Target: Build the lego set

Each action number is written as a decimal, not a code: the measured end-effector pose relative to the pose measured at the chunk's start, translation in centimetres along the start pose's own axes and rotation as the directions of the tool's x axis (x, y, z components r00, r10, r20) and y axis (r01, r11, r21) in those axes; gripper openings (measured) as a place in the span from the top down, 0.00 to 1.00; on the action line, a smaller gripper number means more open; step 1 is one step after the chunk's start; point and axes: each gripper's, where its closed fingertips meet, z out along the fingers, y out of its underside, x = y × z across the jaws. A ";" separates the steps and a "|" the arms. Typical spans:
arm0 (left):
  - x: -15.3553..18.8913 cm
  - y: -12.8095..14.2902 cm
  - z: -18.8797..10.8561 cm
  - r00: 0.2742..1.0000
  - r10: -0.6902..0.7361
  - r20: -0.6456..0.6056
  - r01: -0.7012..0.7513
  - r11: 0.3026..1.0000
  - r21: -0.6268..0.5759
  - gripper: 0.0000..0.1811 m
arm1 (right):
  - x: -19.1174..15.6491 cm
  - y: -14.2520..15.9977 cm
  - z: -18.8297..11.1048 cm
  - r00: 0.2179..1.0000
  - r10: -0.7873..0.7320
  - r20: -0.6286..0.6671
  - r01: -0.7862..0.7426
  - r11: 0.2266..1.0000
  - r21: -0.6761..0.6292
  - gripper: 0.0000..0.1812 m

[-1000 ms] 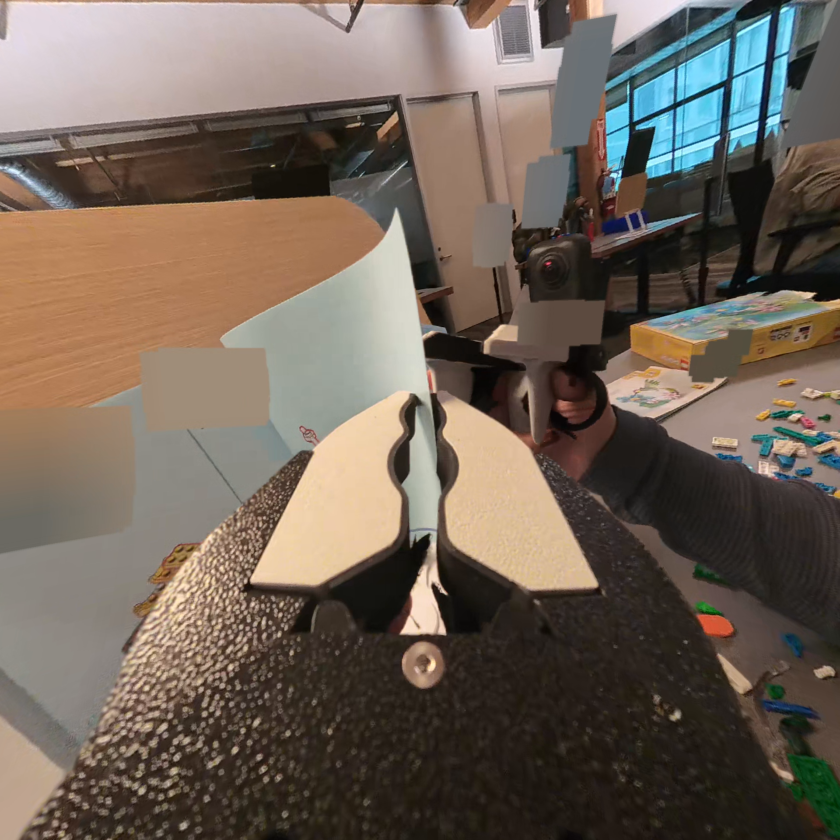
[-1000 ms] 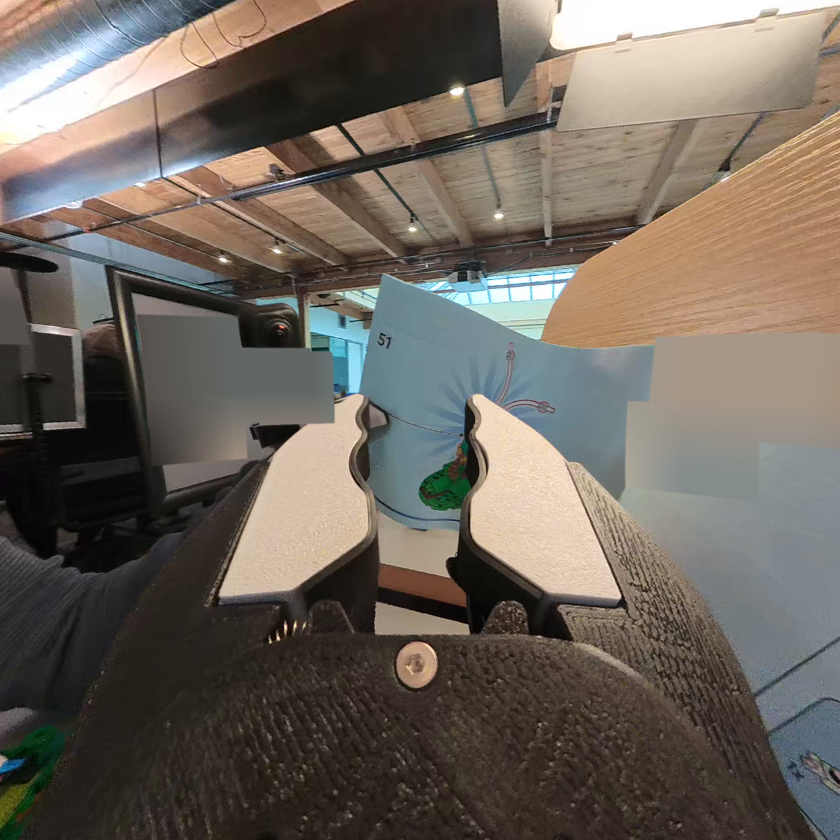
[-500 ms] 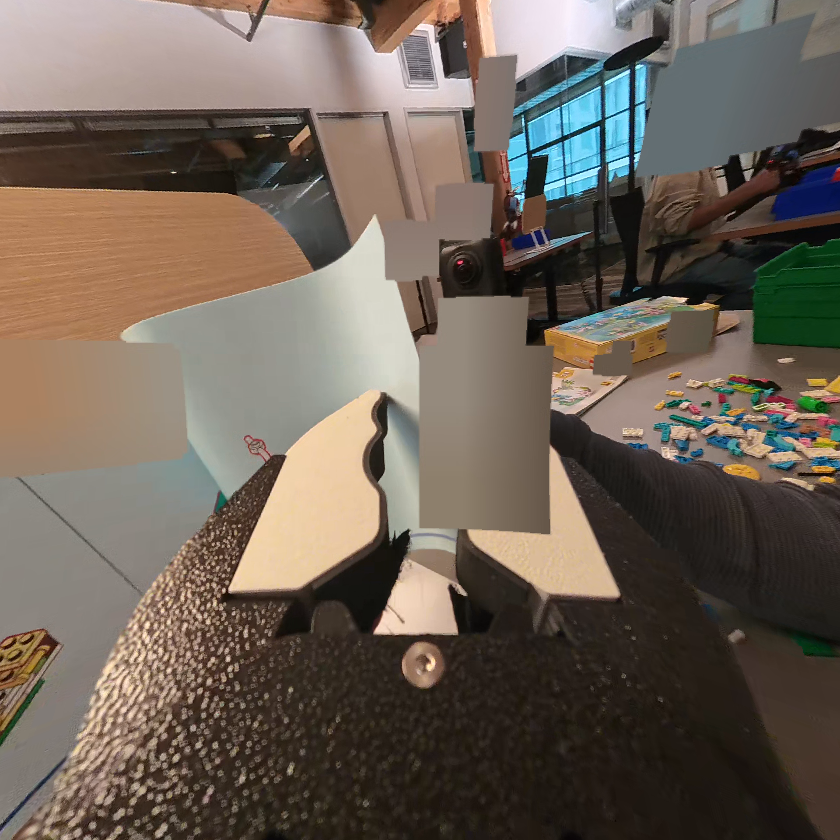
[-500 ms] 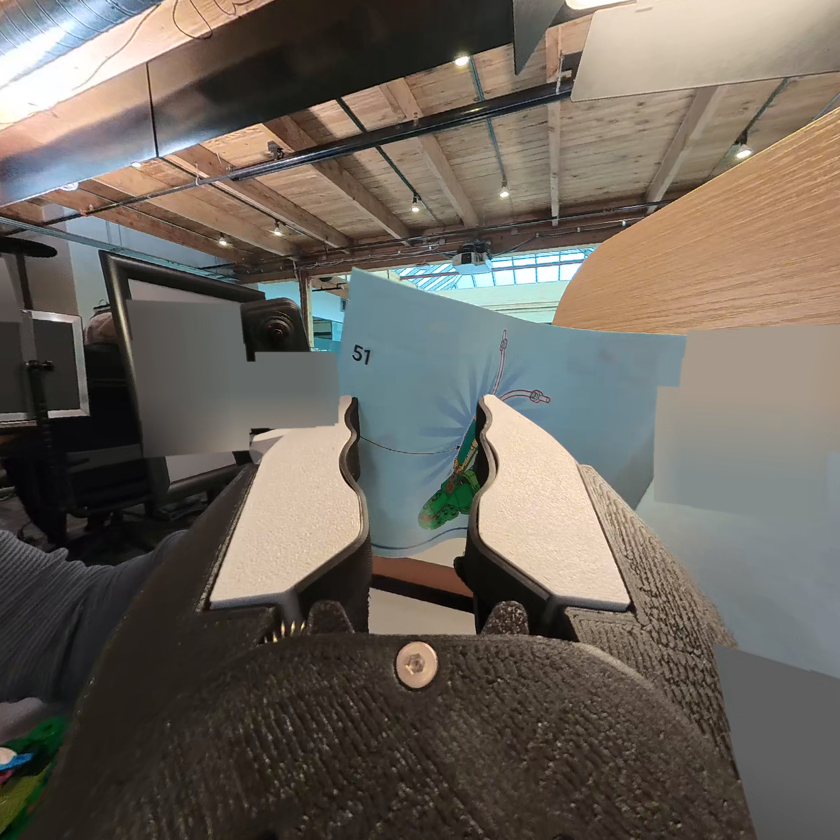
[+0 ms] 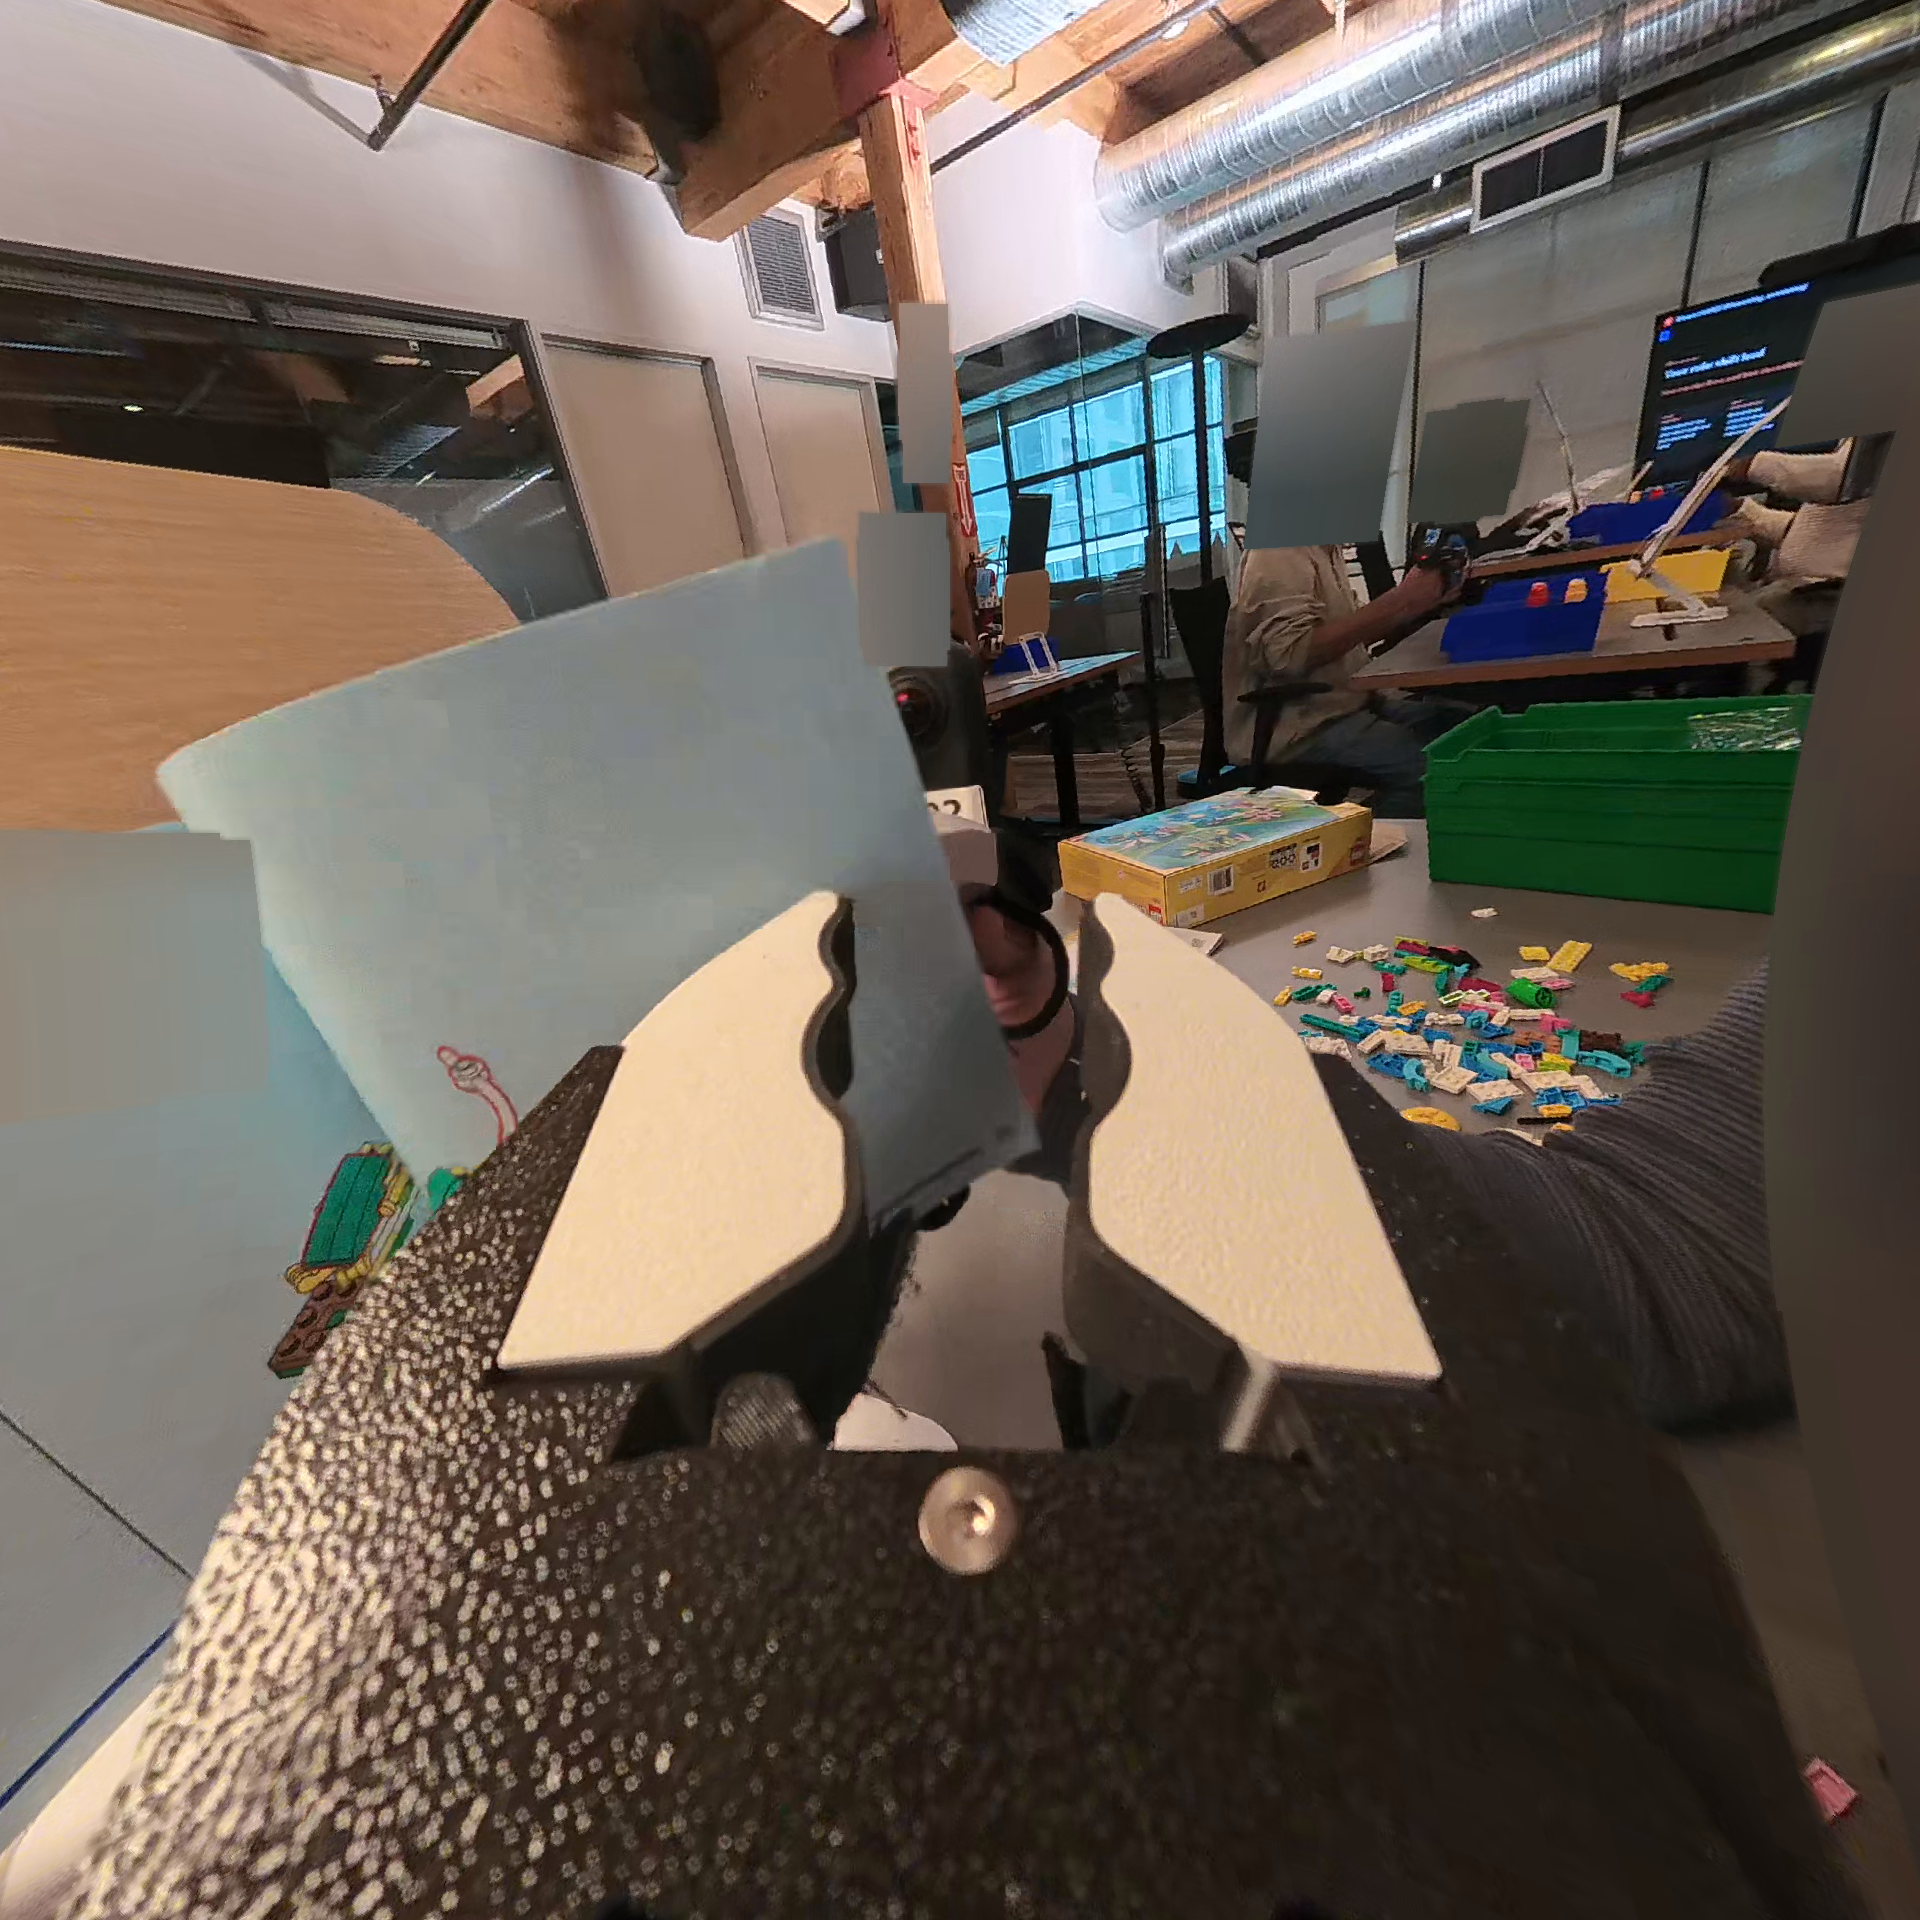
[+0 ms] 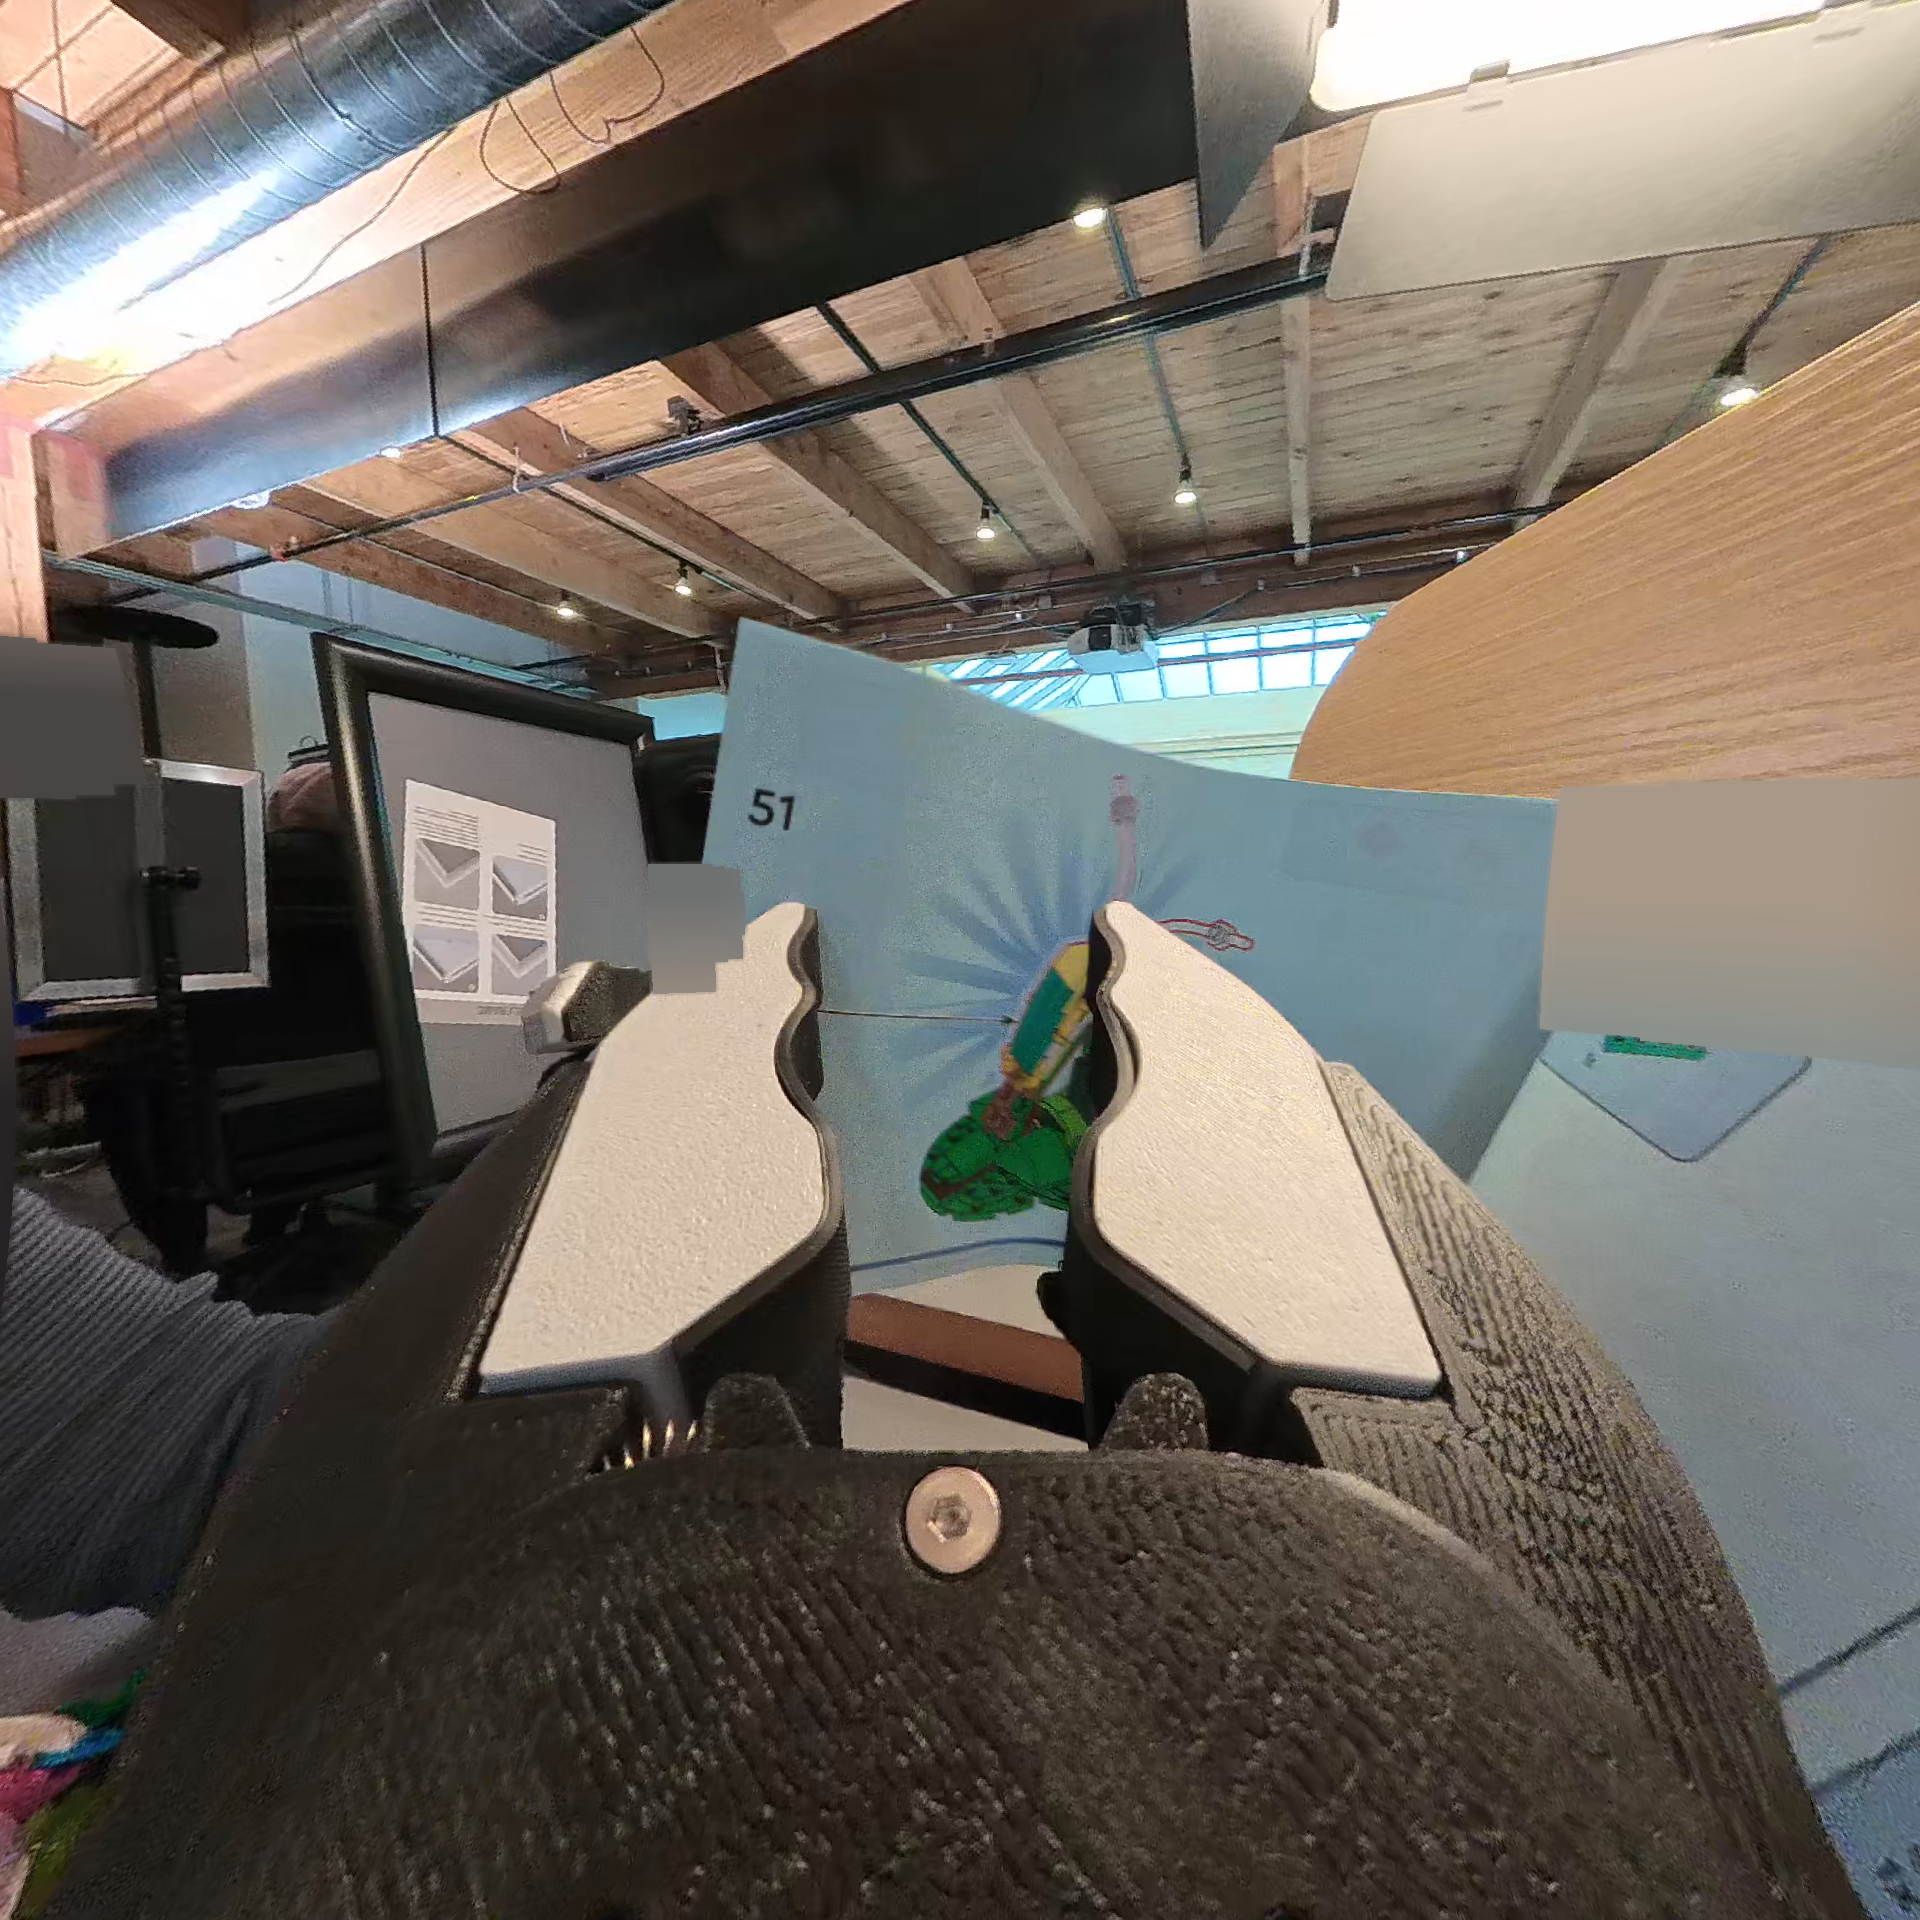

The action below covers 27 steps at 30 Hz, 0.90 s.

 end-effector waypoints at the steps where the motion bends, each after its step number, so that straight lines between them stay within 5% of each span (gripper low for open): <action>1: -0.1 -0.1 -0.1 1.000 0.000 0.002 0.000 1.000 0.004 0.78 | 0.2 0.0 -0.1 1.000 -0.003 -0.010 0.003 1.000 -0.001 0.73; 7: -1.6 0.3 -0.1 0.993 0.035 0.115 -0.034 0.999 -0.017 0.94 | 0.2 0.0 -0.3 1.000 0.006 -0.009 -0.006 1.000 -0.001 0.73; 27: -3.4 0.2 -0.1 0.956 0.156 0.248 -0.155 0.988 -0.025 0.90 | 0.9 0.1 -0.1 0.997 -0.036 -0.066 0.035 0.999 -0.019 0.73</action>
